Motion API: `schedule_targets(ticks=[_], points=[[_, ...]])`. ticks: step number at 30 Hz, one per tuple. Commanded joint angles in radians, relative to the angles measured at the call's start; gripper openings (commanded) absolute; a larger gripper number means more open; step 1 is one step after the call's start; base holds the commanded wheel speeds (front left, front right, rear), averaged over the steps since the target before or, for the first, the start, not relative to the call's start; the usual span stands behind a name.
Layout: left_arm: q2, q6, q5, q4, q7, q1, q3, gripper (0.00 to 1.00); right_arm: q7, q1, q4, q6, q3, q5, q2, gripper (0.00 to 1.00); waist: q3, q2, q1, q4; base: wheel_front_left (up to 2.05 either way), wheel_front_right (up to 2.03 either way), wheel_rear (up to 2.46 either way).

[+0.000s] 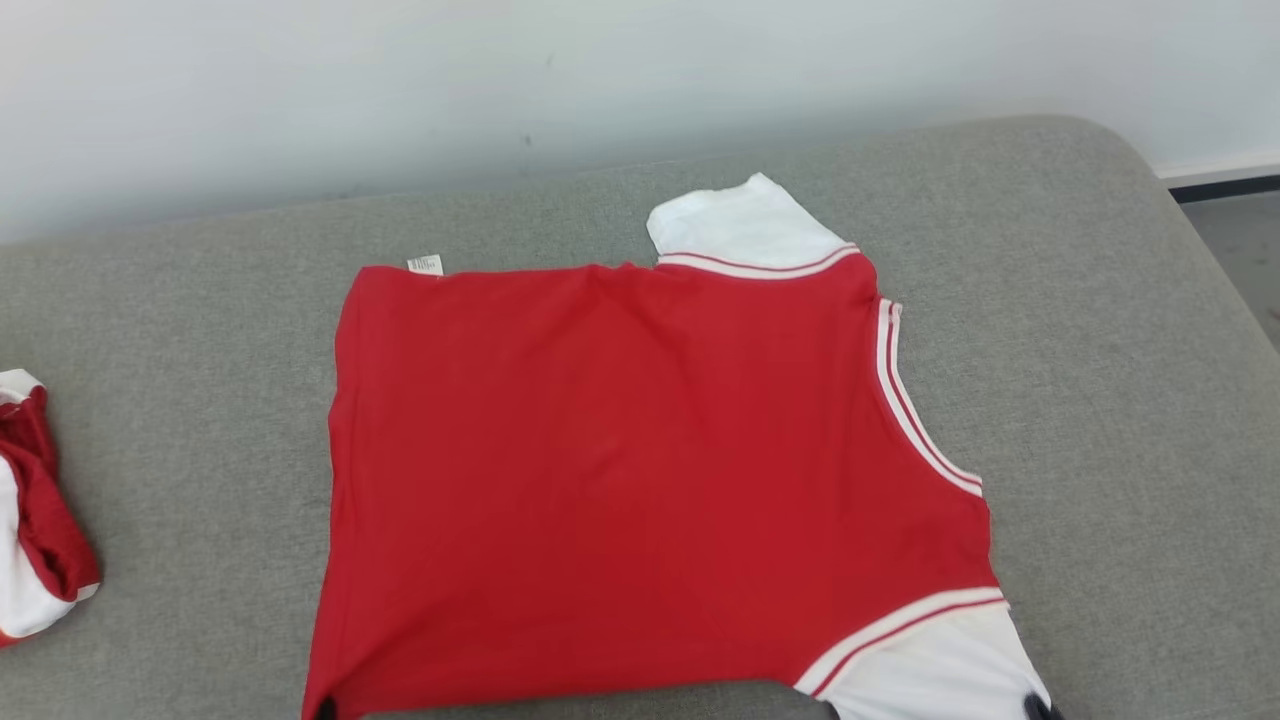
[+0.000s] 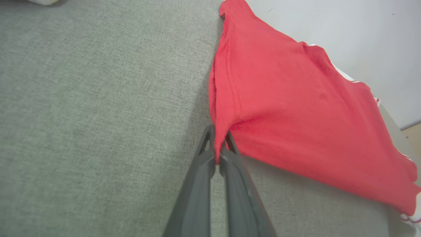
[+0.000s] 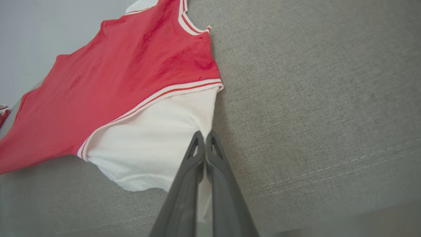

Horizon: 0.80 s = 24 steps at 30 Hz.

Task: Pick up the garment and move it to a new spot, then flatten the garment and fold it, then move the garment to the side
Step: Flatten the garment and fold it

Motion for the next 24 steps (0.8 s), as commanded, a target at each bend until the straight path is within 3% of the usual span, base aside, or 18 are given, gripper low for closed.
schedule_targets(ticks=[1, 6, 12, 18, 24], points=[[-0.002, 0.0, 0.003, 0.001, -0.002, 0.013, 0.007, 0.0, 0.008, 0.02, -0.008, 0.0, -0.013, -0.005, 0.005, 0.0, -0.005, 0.0002, 0.0002, 0.004, 0.0, 0.0, 0.0], [-0.018, -0.016, 0.032, 0.014, -0.001, 0.02, -0.013, 0.0, 0.069, 0.086, -0.081, 0.0, -0.056, -0.044, 0.061, 0.0, 0.003, 0.0002, 0.0002, 0.014, 0.0, 0.0, 0.0], [-0.012, -0.031, 0.065, 0.004, -0.001, -0.037, -0.01, 0.0, 0.122, 0.05, -0.148, 0.0, -0.093, -0.055, 0.105, 0.0, 0.005, 0.0002, 0.0002, 0.015, 0.0, 0.0, 0.0], [0.012, -0.039, 0.084, -0.016, 0.021, -0.122, -0.019, 0.0, 0.181, -0.068, -0.164, 0.0, -0.122, -0.036, 0.1, 0.0, 0.031, 0.0002, 0.0002, 0.008, 0.0, 0.0, 0.0], [0.036, -0.061, 0.112, 0.017, 0.063, -0.232, -0.044, 0.0, 0.252, -0.255, -0.079, 0.0, -0.122, -0.025, 0.094, 0.0, 0.061, 0.0002, 0.0002, 0.008, 0.0, 0.0, 0.0]])
